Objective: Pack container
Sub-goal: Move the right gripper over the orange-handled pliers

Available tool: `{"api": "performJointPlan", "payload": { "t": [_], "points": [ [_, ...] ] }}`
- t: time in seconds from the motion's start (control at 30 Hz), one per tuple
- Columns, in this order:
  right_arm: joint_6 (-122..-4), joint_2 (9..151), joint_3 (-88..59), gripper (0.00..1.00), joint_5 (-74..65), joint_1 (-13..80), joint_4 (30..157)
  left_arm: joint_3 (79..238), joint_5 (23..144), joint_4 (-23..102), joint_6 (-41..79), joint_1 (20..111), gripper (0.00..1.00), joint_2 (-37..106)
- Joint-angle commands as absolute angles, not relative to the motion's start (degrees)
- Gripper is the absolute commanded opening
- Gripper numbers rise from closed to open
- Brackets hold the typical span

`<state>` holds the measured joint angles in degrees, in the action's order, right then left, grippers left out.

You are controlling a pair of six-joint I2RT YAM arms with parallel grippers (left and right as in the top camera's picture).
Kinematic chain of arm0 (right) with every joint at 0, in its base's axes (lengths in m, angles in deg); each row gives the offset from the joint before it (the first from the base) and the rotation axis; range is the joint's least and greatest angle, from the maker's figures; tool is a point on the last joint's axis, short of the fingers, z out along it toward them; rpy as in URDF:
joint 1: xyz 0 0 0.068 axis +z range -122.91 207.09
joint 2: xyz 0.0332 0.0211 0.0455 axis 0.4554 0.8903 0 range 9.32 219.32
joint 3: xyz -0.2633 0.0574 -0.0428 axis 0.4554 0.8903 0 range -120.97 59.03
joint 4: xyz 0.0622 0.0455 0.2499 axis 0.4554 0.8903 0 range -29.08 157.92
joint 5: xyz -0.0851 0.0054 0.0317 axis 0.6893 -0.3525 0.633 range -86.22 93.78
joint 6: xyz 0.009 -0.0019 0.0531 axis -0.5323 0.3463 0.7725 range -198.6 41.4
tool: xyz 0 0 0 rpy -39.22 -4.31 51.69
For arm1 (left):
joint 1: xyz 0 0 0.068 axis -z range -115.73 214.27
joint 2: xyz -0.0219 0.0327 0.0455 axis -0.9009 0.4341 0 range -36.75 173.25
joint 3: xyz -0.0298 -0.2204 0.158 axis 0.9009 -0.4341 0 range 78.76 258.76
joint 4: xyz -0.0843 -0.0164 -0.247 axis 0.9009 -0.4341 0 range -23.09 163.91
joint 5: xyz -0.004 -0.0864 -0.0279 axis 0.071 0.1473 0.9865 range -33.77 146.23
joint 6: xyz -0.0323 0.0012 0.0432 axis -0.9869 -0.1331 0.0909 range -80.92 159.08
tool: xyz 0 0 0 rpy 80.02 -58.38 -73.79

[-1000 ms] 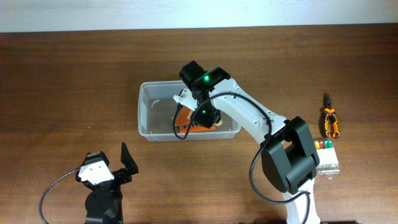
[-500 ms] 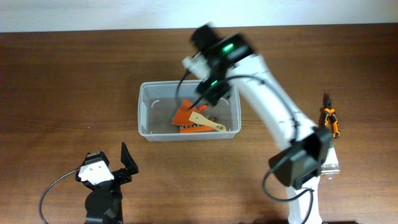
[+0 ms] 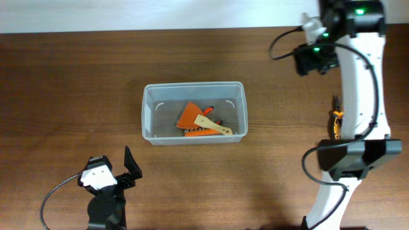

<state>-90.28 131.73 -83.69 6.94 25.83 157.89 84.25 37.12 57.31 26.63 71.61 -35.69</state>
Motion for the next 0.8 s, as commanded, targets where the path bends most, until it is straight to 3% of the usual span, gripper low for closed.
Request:
{"api": "performJointPlan", "payload": {
  "t": [0.0, 0.17, 0.5, 0.77],
  "points": [
    [-87.9, 131.0, -79.9, 0.66, 6.1, 20.4, 158.3, 84.1, 36.9, 57.2, 27.1, 71.8, 0.99, -36.1],
    [-87.9, 131.0, -71.2, 0.57, 5.5, 15.3, 155.8, 84.1, 36.9, 57.2, 27.1, 71.8, 0.99, -36.1],
    [-88.2, 131.0, -50.7, 0.56, 5.6, 10.9, 144.7, 84.1, 36.9, 57.2, 27.1, 71.8, 0.99, -36.1],
    [-88.1, 131.0, -40.0, 0.48, 6.0, 10.3, 135.9, 84.1, 36.9, 57.2, 27.1, 71.8, 0.99, -36.1]
  ]
}}
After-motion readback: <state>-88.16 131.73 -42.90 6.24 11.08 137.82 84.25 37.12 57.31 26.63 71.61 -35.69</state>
